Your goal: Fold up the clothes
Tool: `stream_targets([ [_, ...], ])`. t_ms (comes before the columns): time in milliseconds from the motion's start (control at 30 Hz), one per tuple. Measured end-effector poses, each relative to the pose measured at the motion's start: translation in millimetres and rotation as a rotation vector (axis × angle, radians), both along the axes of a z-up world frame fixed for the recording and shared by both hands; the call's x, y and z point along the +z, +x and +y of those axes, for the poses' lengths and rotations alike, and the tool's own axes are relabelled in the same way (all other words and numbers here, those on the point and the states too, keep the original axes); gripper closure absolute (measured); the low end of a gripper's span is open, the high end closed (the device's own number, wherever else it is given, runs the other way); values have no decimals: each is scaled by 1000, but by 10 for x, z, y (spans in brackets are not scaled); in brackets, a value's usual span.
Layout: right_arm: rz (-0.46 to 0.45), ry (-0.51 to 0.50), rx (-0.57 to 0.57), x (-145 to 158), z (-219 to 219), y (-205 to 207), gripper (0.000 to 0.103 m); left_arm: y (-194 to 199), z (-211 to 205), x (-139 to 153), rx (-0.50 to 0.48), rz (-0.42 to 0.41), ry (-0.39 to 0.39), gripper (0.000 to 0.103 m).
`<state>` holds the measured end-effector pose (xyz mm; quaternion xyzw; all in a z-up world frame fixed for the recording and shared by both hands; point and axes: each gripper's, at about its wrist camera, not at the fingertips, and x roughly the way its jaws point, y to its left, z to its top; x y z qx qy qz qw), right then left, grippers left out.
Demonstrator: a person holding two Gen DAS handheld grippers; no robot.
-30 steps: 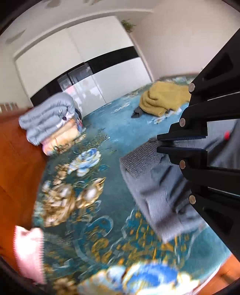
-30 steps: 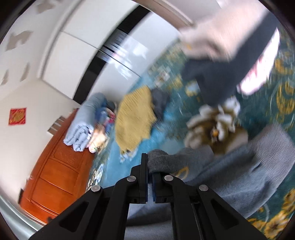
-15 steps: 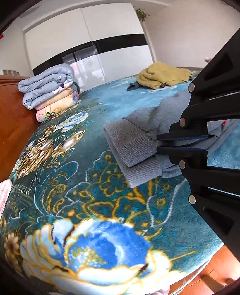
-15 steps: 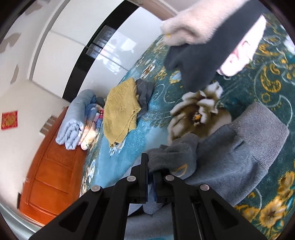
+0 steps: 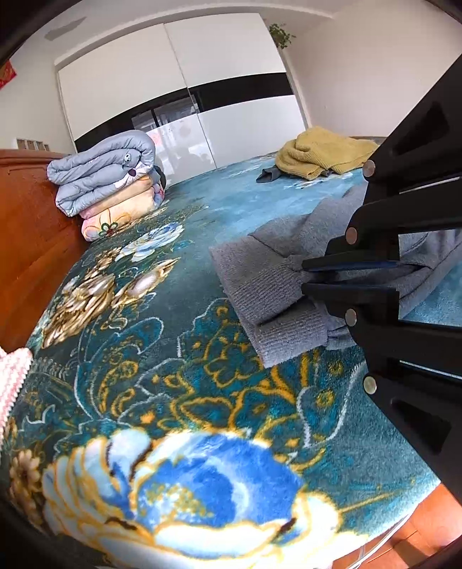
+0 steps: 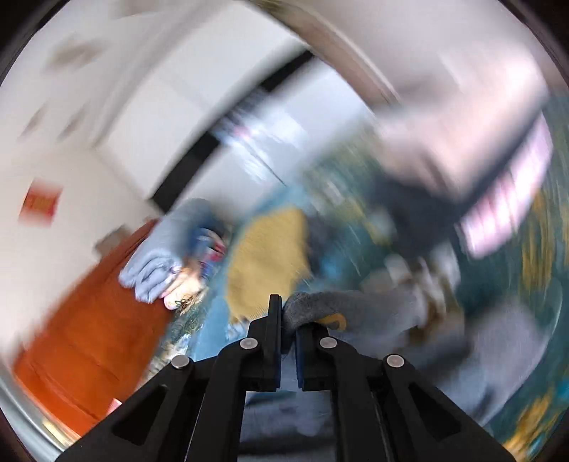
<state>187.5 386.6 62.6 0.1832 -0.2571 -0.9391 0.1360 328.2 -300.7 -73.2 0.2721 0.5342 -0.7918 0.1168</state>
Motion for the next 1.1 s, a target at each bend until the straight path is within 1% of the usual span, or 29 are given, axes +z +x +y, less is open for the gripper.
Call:
stream_targets([
  [67,9,127,9,90,-114,139,97,21,-21,-1,-8,1,-9,96],
  [100,-43,178,18,42,-132,140,97,30,-33,-13,-10,0,-9,96],
  [133,-139,206,37,-102,-106,97,97,42,-43,-41,-12,3,-1,96],
  [167,-241,202,50,-301,-43,50,97,53,-53,-69,-13,6,9,96],
  [200,-312,181,45,-482,49,39,97,58,-55,-86,-16,9,14,96],
  [233,-375,157,34,-655,147,38,94,63,-57,-102,-18,11,18,96],
  [333,-440,-73,9,-929,525,64,93,60,-49,-80,-21,5,13,96],
  [367,-458,-108,-3,-987,615,61,92,60,-51,-73,-22,4,15,96],
  [400,-475,-129,-15,-1036,694,53,88,60,-51,-69,-22,3,17,96],
  [467,-493,-253,1,-1195,804,18,83,63,-49,-69,-20,1,21,96],
  [500,-500,-319,11,-1279,855,-1,75,67,-47,-74,-18,0,24,96],
  [533,-507,-386,22,-1362,907,-20,70,71,-46,-80,-15,0,32,96],
  [600,-510,-518,21,-1518,986,-52,69,76,-44,-85,-10,-2,41,96],
  [633,-519,-567,15,-1580,1010,-54,69,78,-43,-80,-10,-6,40,96],
  [667,-522,-589,15,-1612,1023,-58,69,77,-44,-72,-12,-9,40,96],
  [700,-523,-605,16,-1636,1034,-64,69,76,-45,-64,-13,-12,39,96],
  [767,-517,-602,20,-1610,1032,-57,69,74,-54,-60,-11,-14,47,96],
  [867,-441,-498,54,-1376,994,-16,69,72,-44,-54,-6,-18,44,96],
  [900,-414,-443,73,-1282,960,2,69,74,-40,-54,-5,-18,43,96],
  [967,-402,-359,70,-1175,925,44,69,83,-47,-63,-2,-15,50,96],
  [1000,-416,-378,67,-1216,960,60,69,88,-53,-70,-1,-13,57,96],
  [1100,-475,-484,60,-1432,1108,97,69,84,-63,-73,0,-13,62,96],
])
